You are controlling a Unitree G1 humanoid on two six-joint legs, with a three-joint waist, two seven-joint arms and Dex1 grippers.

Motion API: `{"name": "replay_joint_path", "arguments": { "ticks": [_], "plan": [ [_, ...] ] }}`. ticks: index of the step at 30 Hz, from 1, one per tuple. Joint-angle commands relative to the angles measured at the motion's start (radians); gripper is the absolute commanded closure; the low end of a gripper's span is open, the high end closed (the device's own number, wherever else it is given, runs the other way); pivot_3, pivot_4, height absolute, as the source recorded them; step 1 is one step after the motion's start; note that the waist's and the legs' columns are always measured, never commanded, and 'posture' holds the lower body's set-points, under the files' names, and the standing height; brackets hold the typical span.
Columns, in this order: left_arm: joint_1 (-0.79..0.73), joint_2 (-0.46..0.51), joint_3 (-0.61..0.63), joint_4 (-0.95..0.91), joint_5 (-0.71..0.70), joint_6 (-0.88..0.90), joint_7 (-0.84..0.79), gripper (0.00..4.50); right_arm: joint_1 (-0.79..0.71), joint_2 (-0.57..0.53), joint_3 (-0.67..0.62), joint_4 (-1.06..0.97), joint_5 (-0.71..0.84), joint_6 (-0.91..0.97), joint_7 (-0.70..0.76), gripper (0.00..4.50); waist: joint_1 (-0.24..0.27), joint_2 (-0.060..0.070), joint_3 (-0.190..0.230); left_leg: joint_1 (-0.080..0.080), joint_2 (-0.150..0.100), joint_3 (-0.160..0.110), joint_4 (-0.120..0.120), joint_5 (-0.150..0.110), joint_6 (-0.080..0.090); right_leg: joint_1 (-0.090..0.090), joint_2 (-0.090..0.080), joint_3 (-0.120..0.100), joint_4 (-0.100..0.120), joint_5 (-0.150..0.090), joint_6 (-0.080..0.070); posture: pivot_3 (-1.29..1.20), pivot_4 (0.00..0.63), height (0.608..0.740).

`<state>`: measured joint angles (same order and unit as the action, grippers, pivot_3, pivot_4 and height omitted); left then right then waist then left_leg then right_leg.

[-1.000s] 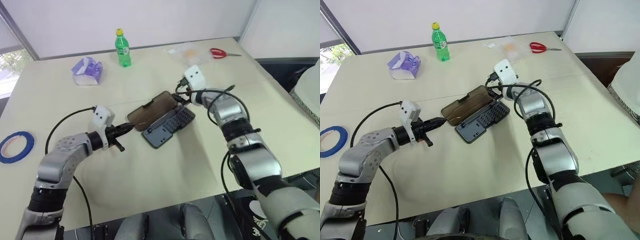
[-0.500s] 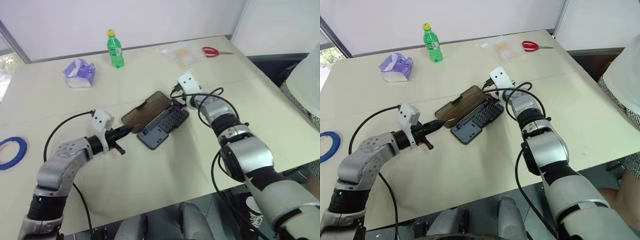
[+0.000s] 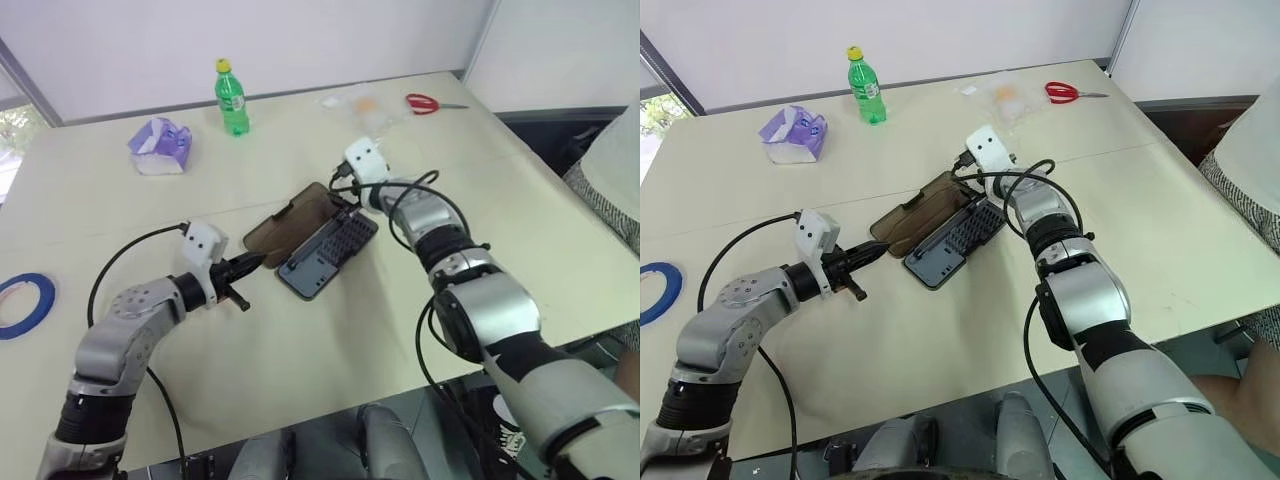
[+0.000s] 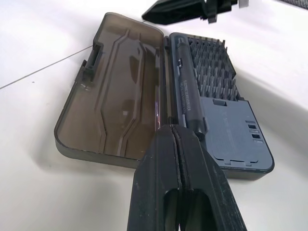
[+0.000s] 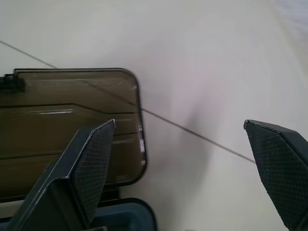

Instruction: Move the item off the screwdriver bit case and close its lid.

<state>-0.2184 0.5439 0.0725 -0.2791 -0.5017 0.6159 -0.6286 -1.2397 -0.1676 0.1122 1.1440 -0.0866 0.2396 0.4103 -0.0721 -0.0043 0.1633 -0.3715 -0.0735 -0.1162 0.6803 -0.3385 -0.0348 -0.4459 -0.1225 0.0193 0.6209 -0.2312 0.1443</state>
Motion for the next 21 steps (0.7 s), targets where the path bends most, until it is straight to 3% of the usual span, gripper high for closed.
{"name": "replay_joint_path", "arguments": {
  "ticks": [1, 5, 10, 11, 21],
  "plan": [
    [-0.006, -0.005, 0.013, -0.027, 0.007, -0.029, 0.004, 4.50, -0.056, 0.013, -0.021, 0.023, 0.003, 0.010, -0.017, 0.06, 0.000, 0.000, 0.000, 0.000, 0.000, 0.000, 0.000, 0.000, 0.000, 0.000, 0.000, 0.000, 0.000, 0.000, 0.000, 0.00, 0.150, 0.740],
    [0.011, -0.013, 0.011, -0.036, 0.016, -0.041, 0.011, 4.50, -0.072, 0.025, -0.031, 0.070, 0.002, 0.024, -0.036, 1.35, -0.001, 0.000, 0.000, 0.000, 0.000, 0.000, 0.000, 0.000, 0.000, 0.000, 0.000, 0.000, 0.000, 0.000, 0.000, 0.00, 0.150, 0.740],
    [0.026, -0.028, 0.014, -0.050, 0.027, -0.054, 0.025, 4.50, -0.073, 0.034, -0.037, 0.110, -0.004, 0.066, -0.052, 4.17, 0.000, 0.000, 0.000, 0.000, 0.000, 0.000, 0.000, 0.000, 0.000, 0.000, 0.000, 0.000, 0.002, 0.000, 0.000, 0.00, 0.150, 0.740],
    [0.029, -0.028, 0.017, -0.051, 0.028, -0.058, 0.026, 4.50, -0.072, 0.034, -0.032, 0.114, -0.010, 0.073, -0.051, 4.43, 0.000, 0.000, 0.000, 0.000, 0.000, 0.000, 0.001, 0.000, 0.000, 0.000, 0.000, 0.000, 0.002, 0.000, 0.000, 0.00, 0.150, 0.740],
    [0.023, -0.035, 0.007, -0.031, 0.047, -0.088, 0.024, 4.50, -0.073, 0.042, -0.036, 0.081, -0.008, 0.136, -0.008, 4.43, 0.000, 0.000, 0.000, 0.000, 0.000, 0.000, 0.001, 0.000, 0.000, 0.000, 0.000, 0.000, 0.004, 0.000, 0.000, 0.00, 0.150, 0.740]
  ]
}}
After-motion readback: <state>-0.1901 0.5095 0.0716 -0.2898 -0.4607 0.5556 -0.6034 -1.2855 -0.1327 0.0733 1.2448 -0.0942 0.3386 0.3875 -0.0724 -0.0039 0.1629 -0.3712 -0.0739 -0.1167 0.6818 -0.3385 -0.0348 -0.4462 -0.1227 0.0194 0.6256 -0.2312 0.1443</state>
